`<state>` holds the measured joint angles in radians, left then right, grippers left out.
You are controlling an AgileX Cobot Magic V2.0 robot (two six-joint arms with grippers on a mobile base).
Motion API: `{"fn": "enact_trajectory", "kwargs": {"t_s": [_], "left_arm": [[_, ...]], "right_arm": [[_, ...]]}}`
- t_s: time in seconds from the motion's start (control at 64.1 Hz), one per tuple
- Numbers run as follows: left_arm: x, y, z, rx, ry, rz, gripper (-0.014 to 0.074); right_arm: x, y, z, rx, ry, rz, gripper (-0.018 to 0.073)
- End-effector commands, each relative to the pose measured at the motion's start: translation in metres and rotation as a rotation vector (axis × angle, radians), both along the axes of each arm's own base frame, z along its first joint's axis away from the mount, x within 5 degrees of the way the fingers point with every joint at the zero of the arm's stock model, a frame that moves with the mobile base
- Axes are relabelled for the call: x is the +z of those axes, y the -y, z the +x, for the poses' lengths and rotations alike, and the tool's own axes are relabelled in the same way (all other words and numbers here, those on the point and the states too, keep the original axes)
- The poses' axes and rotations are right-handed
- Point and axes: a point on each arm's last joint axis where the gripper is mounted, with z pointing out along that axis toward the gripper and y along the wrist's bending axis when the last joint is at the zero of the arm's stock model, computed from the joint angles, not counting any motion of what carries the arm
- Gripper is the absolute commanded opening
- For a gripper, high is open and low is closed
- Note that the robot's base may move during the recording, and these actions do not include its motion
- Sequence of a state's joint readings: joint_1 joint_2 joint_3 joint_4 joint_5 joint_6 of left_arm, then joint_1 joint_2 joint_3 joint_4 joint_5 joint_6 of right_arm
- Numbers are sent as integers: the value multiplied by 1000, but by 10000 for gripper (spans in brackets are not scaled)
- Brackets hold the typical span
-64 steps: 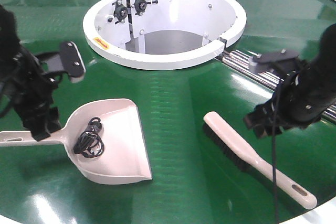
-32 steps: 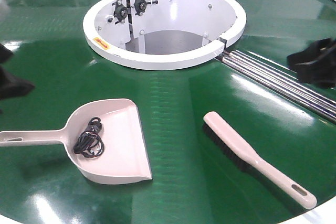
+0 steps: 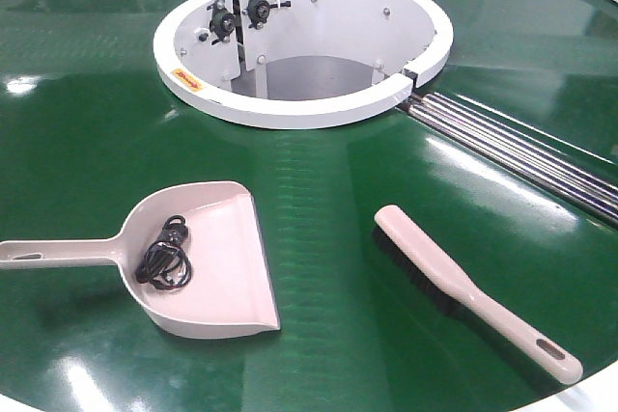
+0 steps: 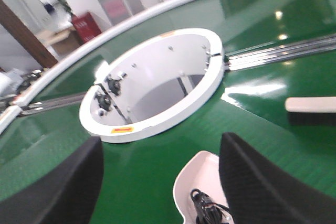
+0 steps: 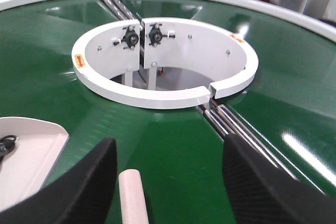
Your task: Clean and inspect green conveyor with broom and dustpan
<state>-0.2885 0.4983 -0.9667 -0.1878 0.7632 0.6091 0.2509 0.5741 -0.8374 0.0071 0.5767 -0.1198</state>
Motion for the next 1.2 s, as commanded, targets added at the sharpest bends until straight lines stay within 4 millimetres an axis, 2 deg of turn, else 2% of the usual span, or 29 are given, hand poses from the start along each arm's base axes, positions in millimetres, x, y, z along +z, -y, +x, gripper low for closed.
{"fn": "enact_trajectory", "kwargs": {"t_s": [0.0, 0.125, 0.218, 0.296, 0.343, 0.499, 0.577, 0.624, 0.686, 0.749, 0.78, 0.842, 1.185], "left_arm": [[-18, -3, -3, 27, 131, -80, 443], [-83, -3, 3, 55, 106, -140, 443], [-127, -3, 12, 91, 67, -254, 443], [-152, -3, 17, 124, 25, -362, 443], [-163, -3, 19, 137, 0, -387, 443], [-164, -4, 19, 143, 15, -399, 441], [-164, -3, 19, 141, 7, -393, 398], [-165, -3, 19, 138, 1, -379, 332], [-165, -2, 19, 130, -7, -352, 188], [-165, -2, 18, 129, -9, -350, 31], [-165, -2, 18, 129, -9, -350, -10], [-164, -3, 19, 130, -2, -353, -8], [-163, -3, 19, 134, 15, -362, -8]], "right_arm": [[-12, 4, -10, -6, 210, 3, 435], [-64, 7, -23, -6, 348, 24, 435], [-93, 8, -27, -6, 469, 40, 435], [-110, 8, -29, -7, 547, 65, 435], [-117, 8, -28, -12, 527, 89, 435], [-119, 11, -27, -47, 473, 223, 435], [-120, 12, -27, -49, 458, 229, 419], [-121, 11, -27, -48, 450, 215, 386], [-121, 11, -26, -46, 447, 200, 307], [-122, 11, -26, -45, 445, 194, 188], [-122, 11, -26, -45, 441, 194, 118], [-123, 11, -26, -44, 436, 183, -17], [-122, 11, -26, -49, 448, 181, -8]]}}
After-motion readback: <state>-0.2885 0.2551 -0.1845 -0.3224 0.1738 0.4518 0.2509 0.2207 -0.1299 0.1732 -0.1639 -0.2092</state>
